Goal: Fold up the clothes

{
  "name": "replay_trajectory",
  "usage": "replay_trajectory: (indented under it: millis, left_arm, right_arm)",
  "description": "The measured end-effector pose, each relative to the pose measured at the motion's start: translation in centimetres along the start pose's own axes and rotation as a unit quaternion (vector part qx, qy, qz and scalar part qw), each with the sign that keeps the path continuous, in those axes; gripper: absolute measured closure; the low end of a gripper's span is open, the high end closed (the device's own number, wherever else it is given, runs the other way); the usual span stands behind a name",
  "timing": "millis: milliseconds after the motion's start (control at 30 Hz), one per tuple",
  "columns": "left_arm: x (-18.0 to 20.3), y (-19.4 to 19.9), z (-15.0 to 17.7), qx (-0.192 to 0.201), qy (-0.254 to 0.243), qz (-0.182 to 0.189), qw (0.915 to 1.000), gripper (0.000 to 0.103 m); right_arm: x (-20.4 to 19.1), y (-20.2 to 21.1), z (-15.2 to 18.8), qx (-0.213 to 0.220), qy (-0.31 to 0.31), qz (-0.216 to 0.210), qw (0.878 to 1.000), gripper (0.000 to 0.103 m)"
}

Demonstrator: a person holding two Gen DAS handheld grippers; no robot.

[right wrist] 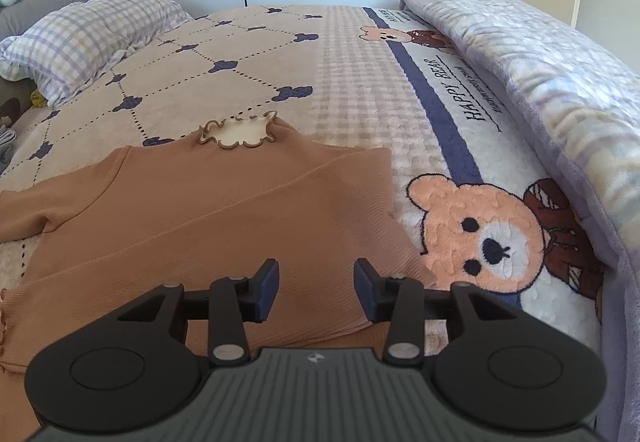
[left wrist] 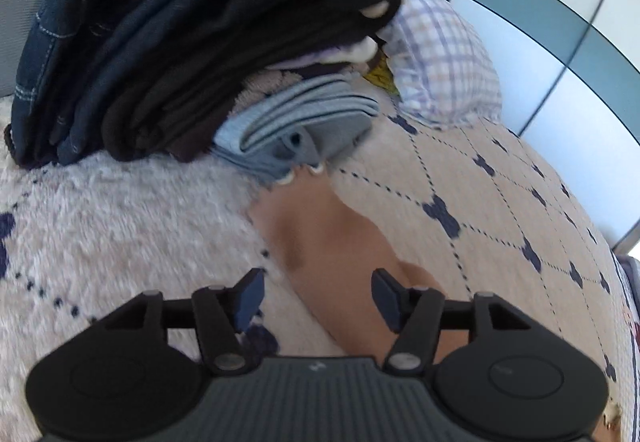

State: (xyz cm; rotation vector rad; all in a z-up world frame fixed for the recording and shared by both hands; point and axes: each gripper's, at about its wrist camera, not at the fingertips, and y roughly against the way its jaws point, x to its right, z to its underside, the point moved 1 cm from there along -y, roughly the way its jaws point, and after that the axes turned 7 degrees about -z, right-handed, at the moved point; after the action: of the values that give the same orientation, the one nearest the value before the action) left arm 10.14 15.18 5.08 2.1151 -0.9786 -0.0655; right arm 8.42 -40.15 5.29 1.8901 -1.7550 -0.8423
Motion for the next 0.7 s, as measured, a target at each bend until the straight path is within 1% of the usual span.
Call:
replay_trajectory:
  millis: [33, 67, 100, 167, 200, 233, 267, 300, 333, 367, 400, 433, 467, 500, 567, 633, 667, 700]
  left_arm:
    - [-0.1, -0.8, -0.7, 0.007, -0.009, -0.004, 0.9999, 0.032]
    - [0.1, -1.4, -1.3, 0.019, -0.032, -0.002, 0.9993, 0.028]
    - [0.3, -1.8, -1.7, 0.032, -0.06, -0.004, 0.9977, 0.023]
    - [1.0, -2.5, -2.5, 0.064, -0.118, -0.034, 0.9904, 0.018]
    - [1.4, -2.9, -2.7, 0.074, -0.14, -0.044, 0.9863, 0.013]
    - [1.8, -3.4, -2.8, 0.078, -0.159, -0.044, 0.9833, 0.012]
    - [2.1, -4.0, -2.7, 0.073, -0.174, -0.038, 0.9813, 0.009]
    - [2.5, -4.9, -2.5, 0.058, -0.197, -0.035, 0.978, 0.009]
    - [2.9, -5.8, -2.1, 0.044, -0.226, -0.048, 0.9719, 0.012]
    - [3.4, -6.7, -1.7, 0.03, -0.256, -0.064, 0.9642, 0.018]
    - [3.7, -7.0, -1.3, 0.034, -0.276, -0.061, 0.9587, 0.035]
    - [4.1, -6.8, -1.0, 0.041, -0.294, -0.042, 0.9541, 0.079]
    - [4.7, -6.4, -0.8, 0.041, -0.306, -0.038, 0.9503, 0.096]
    - [5.5, -5.7, -0.7, 0.048, -0.319, -0.044, 0.9457, 0.096]
    - [6.7, -3.2, -0.5, 0.082, -0.335, -0.02, 0.9384, 0.096]
    - [7.4, 0.1, -1.0, 0.105, -0.3, 0.028, 0.9477, 0.096]
    - [7.8, 2.2, -1.4, 0.113, -0.266, 0.058, 0.9555, 0.096]
    - [8.3, 4.7, -1.6, 0.122, -0.233, 0.096, 0.9599, 0.096]
  right_arm:
    - [0.1, 0.1, -0.1, 0.002, -0.003, 0.002, 1.0, 0.058]
    - [0.3, 0.1, -0.1, 0.005, -0.007, 0.001, 1.0, 0.058]
    - [0.4, 0.2, -0.2, 0.006, -0.011, -0.002, 1.0, 0.058]
    - [0.4, 0.2, -0.1, 0.007, -0.012, -0.008, 1.0, 0.058]
    - [0.4, 0.3, -0.1, 0.007, -0.011, -0.009, 1.0, 0.058]
    - [0.4, 0.3, -0.1, 0.008, -0.011, -0.009, 1.0, 0.058]
    - [0.4, 0.3, -0.1, 0.008, -0.013, -0.008, 1.0, 0.058]
    - [0.4, 0.3, -0.1, 0.009, -0.014, -0.007, 1.0, 0.058]
    - [0.4, 0.3, -0.1, 0.009, -0.014, -0.008, 1.0, 0.058]
    - [0.3, 0.3, 0.0, 0.009, -0.014, -0.011, 1.0, 0.058]
    - [0.3, 0.4, 0.0, 0.009, -0.012, -0.013, 1.0, 0.058]
    - [0.2, 0.4, 0.0, 0.01, -0.011, -0.015, 1.0, 0.058]
    - [0.3, 0.6, 0.0, 0.012, -0.012, -0.015, 1.0, 0.058]
    - [0.4, 0.7, 0.0, 0.014, -0.013, -0.015, 1.0, 0.058]
    - [0.7, 0.9, 0.0, 0.018, -0.021, -0.014, 1.0, 0.058]
    - [1.1, 1.0, -0.1, 0.02, -0.03, -0.014, 0.999, 0.058]
    - [1.2, 1.0, -0.1, 0.021, -0.033, -0.014, 0.999, 0.058]
    - [1.2, 1.1, -0.1, 0.023, -0.035, -0.016, 0.999, 0.058]
